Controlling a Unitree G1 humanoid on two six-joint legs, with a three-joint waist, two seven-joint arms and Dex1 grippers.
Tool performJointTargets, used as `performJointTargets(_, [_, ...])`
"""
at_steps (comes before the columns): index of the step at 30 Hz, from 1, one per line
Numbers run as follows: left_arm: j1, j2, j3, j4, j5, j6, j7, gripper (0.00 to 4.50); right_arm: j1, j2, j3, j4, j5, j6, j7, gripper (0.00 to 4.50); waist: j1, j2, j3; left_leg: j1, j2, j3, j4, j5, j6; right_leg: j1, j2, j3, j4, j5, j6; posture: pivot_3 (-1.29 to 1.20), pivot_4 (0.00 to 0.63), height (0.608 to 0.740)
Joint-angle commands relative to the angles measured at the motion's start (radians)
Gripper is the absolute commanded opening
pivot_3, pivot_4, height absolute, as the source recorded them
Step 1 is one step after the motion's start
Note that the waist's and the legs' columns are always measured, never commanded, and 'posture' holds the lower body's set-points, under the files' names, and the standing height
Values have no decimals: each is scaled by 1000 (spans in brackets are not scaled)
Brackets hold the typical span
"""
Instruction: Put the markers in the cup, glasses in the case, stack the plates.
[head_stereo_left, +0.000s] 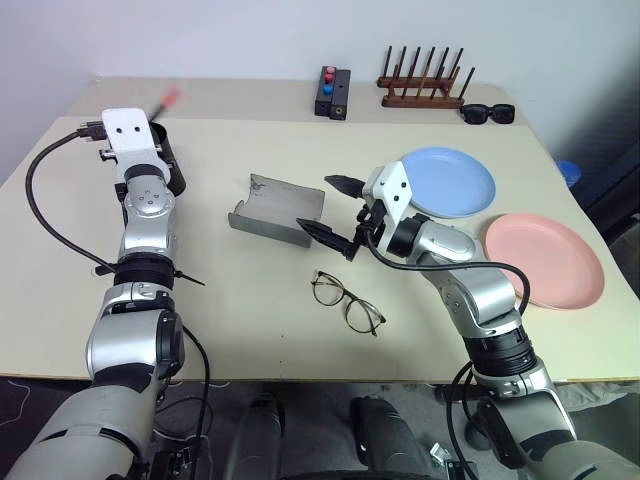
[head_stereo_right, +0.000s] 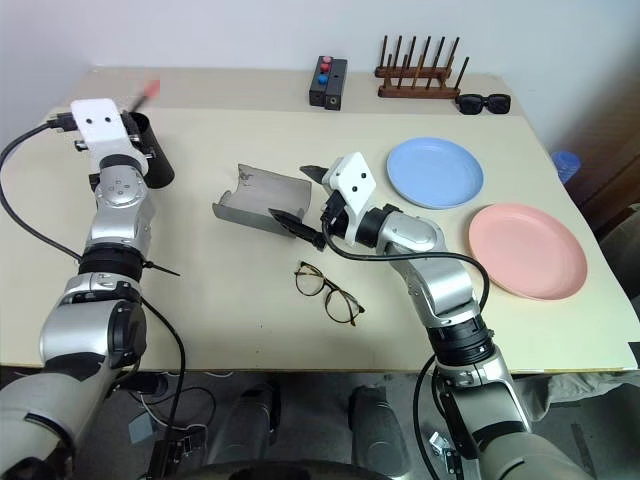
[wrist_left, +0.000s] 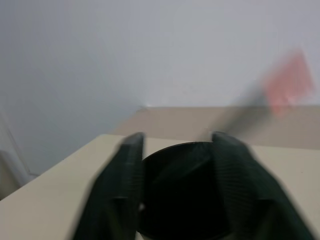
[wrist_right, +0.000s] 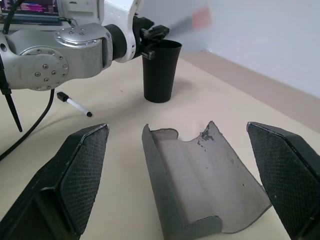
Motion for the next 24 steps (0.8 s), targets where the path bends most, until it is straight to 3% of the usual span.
performJointTargets(1, [-5, 5, 10, -30, -3, -2, 13, 2106, -11, 6, -15, -27, 8, -17, 6, 4500, 0, 0, 0, 0, 0, 0, 0, 0, 0, 0, 0, 0, 0, 0, 0, 0, 150, 740])
performJointTargets(24, [5, 23, 31, -114, -24, 54, 14, 2106, -13, 22, -10, -21, 8, -12, 15, 4500, 0, 0, 0, 0, 0, 0, 0, 0, 0, 0, 0, 0, 0, 0, 0, 0, 150, 740])
